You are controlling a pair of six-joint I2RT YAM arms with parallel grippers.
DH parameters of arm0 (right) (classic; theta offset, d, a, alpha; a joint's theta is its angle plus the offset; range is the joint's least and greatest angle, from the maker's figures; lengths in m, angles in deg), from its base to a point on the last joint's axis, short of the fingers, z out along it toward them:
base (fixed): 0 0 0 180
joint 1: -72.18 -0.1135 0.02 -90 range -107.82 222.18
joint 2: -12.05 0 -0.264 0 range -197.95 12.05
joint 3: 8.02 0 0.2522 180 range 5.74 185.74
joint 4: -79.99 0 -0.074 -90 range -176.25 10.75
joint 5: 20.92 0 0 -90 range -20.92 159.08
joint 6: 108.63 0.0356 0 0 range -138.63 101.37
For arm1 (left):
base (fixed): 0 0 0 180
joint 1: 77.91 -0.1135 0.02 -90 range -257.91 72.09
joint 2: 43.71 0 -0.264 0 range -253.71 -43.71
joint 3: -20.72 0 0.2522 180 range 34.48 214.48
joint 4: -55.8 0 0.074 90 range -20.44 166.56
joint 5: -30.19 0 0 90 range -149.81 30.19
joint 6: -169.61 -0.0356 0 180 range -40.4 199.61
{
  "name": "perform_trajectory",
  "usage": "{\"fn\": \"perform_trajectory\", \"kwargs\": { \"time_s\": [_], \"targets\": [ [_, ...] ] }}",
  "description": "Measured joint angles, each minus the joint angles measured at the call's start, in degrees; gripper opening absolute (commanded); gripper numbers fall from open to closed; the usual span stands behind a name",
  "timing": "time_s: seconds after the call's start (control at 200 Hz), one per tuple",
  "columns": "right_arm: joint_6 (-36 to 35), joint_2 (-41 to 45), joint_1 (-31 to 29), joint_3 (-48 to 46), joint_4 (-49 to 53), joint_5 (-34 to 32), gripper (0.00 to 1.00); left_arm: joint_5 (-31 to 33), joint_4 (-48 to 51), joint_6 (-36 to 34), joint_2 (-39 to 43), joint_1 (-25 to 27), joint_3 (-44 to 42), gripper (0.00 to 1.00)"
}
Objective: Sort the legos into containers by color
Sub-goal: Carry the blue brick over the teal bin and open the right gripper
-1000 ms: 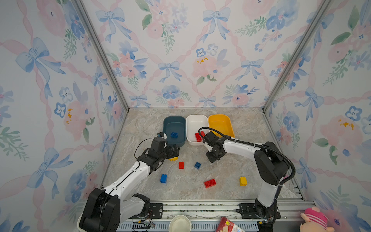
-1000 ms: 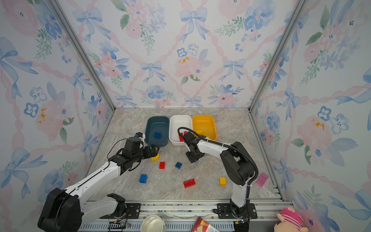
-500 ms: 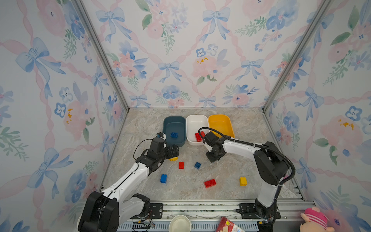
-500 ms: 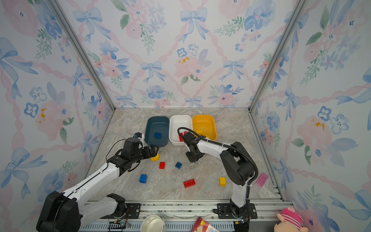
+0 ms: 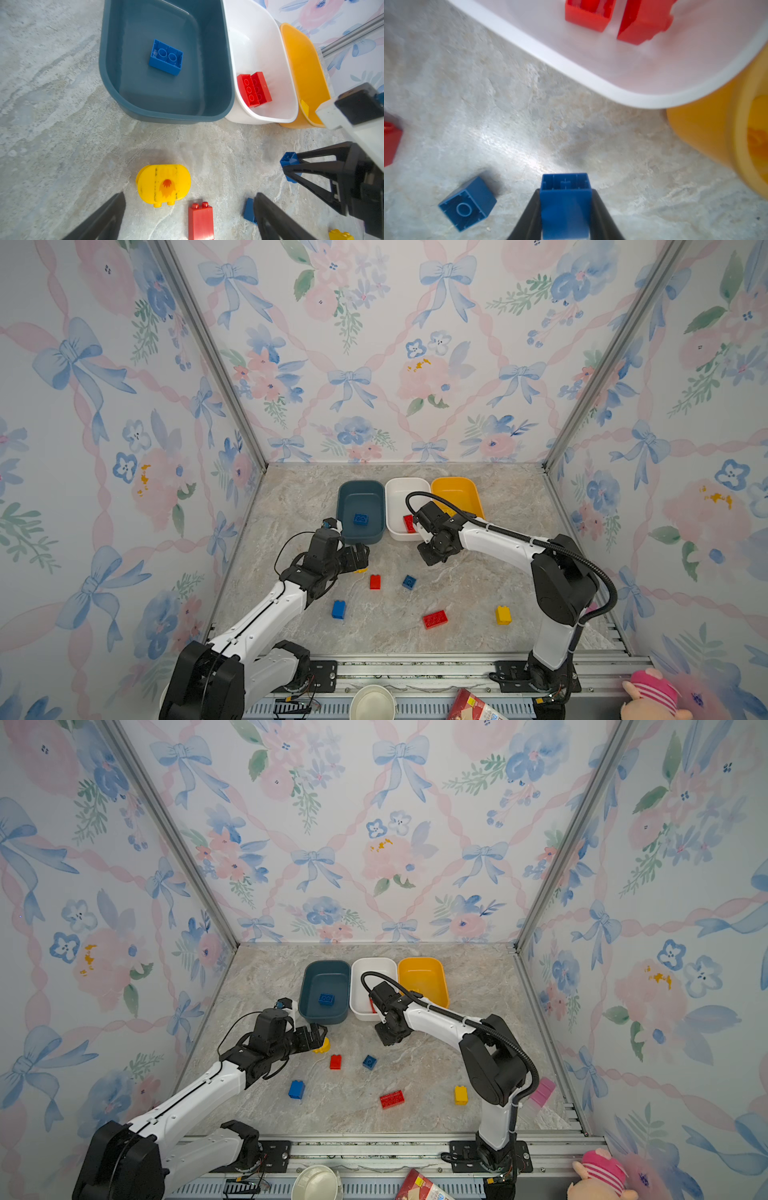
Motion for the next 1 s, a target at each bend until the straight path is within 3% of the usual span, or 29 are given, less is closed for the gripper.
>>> {"fn": "perform_trajectory", "kwargs": {
  "time_s": [0.28, 1.0],
  "targets": [
    [1.88, -2.03, -1.36, 9.35, -0.5, 2.43, 0.28, 0.0, 0.0, 0.0, 0.04, -0.37, -0.07, 0.98],
    [6.4, -18.6, -2.89, 32.74, -5.4, 7.87, 0.28, -0.17, 0.0, -0.02, 0.04, -0.92, -0.11, 0.98]
  ]
}}
